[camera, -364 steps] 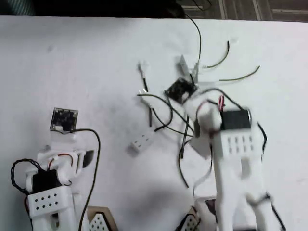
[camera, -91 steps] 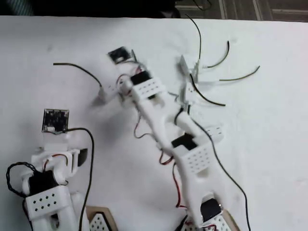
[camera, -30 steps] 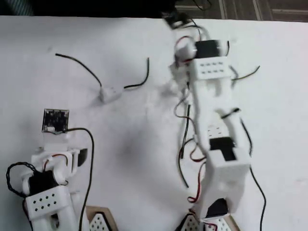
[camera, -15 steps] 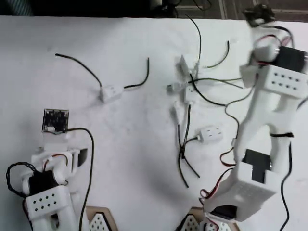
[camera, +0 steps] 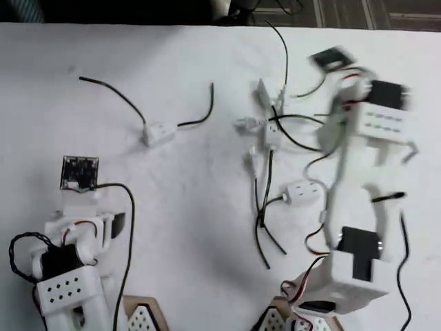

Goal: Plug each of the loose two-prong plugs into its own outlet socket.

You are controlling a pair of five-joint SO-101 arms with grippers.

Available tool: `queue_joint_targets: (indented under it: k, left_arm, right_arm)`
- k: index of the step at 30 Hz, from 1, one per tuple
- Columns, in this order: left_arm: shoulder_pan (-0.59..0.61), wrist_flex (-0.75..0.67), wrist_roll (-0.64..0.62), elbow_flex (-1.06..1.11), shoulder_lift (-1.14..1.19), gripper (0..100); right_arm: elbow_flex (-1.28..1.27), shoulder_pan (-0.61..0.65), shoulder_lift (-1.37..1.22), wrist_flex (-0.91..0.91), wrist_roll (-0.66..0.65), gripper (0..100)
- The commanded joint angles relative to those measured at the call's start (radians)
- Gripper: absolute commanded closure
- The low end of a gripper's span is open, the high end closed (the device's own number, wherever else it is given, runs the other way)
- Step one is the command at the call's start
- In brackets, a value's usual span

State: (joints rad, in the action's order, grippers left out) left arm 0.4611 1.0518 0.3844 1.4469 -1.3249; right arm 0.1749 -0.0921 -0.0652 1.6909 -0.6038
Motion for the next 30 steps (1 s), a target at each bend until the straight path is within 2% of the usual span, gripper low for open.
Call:
queue_joint_targets:
  k: [1, 4, 9, 17, 22, 24, 27, 30]
  left_arm:
    - [0.007, -0.017, 0.0, -0.006, -0.013, 68]
    - [0.007, -0.017, 0.0, -0.006, -0.013, 68]
    - [0.007, -0.017, 0.0, -0.006, -0.013, 68]
    - [0.007, -0.015, 0.0, -0.006, -0.013, 68]
    - [0.007, -0.015, 0.0, -0.006, -0.013, 68]
    - [0.007, -0.015, 0.0, -0.006, -0.013, 68]
    - [0.007, -0.015, 0.0, -0.006, -0.013, 68]
    - [0.007, -0.014, 0.0, -0.006, -0.013, 68]
  right_arm:
    - [-0.104, 0.117, 0.054, -0.113, 0.16, 81.5]
    - [-0.21, 0.182, 0.053, -0.282, 0.288, 81.3]
    - [-0.397, 0.248, 0.053, -0.536, 0.408, 81.4]
    - [-0.621, 0.277, 0.045, -0.849, 0.454, 81.5]
    - [-0.628, 0.271, -0.056, -0.881, 0.474, 82.1]
    - [-0.617, 0.274, -0.096, -0.883, 0.474, 85.8]
    - [-0.569, 0.265, -0.12, -0.878, 0.47, 97.9]
    - [-0.554, 0.252, -0.101, -0.866, 0.446, 97.9]
